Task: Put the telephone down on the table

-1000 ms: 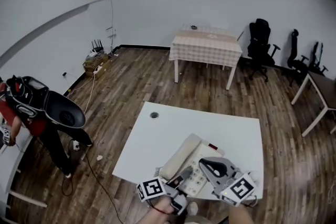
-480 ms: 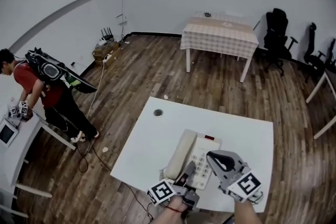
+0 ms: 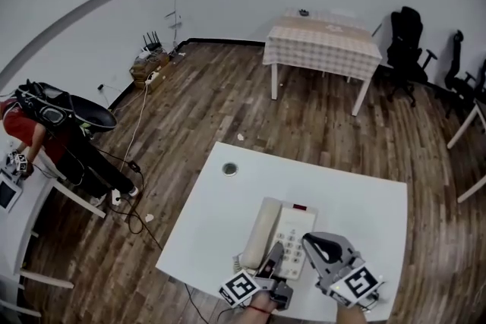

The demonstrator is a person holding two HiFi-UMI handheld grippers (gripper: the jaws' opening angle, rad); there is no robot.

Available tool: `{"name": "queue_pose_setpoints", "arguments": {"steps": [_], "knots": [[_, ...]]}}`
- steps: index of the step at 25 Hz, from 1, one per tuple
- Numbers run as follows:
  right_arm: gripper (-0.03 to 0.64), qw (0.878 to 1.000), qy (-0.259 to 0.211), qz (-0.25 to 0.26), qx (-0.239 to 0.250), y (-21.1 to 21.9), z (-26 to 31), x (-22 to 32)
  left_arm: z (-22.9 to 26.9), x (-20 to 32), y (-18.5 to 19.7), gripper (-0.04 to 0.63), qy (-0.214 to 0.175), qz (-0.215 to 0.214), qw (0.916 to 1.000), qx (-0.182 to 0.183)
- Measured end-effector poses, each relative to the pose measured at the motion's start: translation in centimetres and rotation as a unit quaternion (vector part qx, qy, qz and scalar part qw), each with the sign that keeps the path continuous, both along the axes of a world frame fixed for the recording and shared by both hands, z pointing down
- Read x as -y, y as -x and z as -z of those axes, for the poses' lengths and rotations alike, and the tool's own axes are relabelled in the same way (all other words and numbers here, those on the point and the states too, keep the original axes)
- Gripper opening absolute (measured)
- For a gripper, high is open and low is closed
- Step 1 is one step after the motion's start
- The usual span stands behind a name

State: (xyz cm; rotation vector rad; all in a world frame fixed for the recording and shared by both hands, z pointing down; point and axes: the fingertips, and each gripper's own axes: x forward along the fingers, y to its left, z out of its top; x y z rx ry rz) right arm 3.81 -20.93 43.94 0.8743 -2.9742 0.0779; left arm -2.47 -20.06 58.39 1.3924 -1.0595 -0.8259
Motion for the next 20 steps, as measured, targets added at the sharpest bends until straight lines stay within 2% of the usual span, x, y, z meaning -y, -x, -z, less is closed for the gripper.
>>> {"name": "queue_pose_setpoints", "arguments": {"steps": [4,9,16,20], "knots": [[0.034,1.0,0.016,-0.015,-0.003,0.0,-2.0,1.3,-1.9,1.3,0.8,0.175,0.013,0.011,0.9997,0.016],[0.034,0.999,0.037,-0.032,-0.001,-0.3,-4.9,2.8,-3.4,3.4,0.2,0.175,0.013,0.019,0.9997,-0.004],[0.034,0.995,0.074,-0.06,-0.012,-1.5,-8.4,3.9,-5.8,5.9,0.2,0.175,0.031,0.023,0.9992,0.01],[0.034,0.992,0.098,-0.075,-0.018,-2.2,-9.9,4.5,-6.9,6.7,0.1,0.175,0.04,0.03,0.9987,-0.007]]}}
